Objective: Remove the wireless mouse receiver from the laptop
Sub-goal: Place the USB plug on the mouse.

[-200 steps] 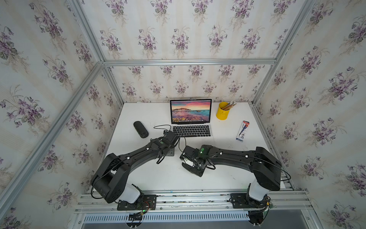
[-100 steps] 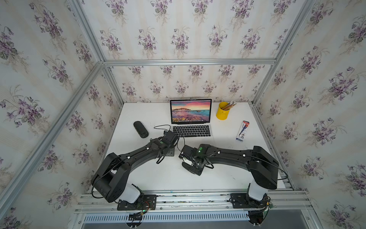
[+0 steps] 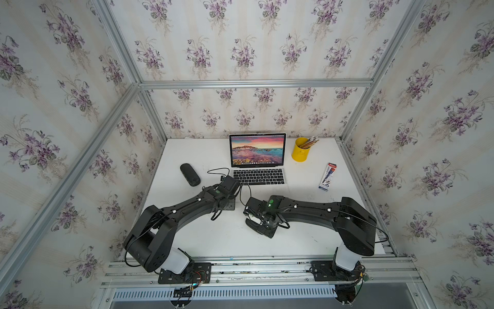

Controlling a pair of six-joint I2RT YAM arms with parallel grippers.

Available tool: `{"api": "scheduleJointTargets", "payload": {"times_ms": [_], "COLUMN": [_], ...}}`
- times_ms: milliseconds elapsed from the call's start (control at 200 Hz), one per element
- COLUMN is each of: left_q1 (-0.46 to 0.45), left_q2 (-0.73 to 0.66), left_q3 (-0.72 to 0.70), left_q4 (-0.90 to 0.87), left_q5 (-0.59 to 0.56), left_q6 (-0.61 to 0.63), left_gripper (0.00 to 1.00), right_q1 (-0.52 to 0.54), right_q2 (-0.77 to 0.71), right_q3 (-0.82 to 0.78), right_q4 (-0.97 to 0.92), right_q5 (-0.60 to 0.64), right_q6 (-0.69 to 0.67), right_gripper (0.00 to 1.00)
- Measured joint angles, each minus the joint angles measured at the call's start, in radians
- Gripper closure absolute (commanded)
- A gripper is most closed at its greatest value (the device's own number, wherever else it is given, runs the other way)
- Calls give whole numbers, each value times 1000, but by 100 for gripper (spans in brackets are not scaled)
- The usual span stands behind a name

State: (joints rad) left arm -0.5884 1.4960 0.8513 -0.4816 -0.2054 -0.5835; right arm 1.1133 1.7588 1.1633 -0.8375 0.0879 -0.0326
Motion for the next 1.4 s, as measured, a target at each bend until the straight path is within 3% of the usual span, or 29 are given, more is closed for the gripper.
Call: {"api": "scheduleJointTargets", "payload": {"times_ms": [1399], "left_q1": [18], "left_q2": [3], "left_q3": [-12], "left_q4": [7], "left_q5": [18], "left_q6": [11], "left_gripper": [34], "right_q1": [0], "right_q2": [36], "right_q3": [5], "right_q4": [2], "right_q5": [-18], "right_q6": [10], "right_gripper": [99]}}
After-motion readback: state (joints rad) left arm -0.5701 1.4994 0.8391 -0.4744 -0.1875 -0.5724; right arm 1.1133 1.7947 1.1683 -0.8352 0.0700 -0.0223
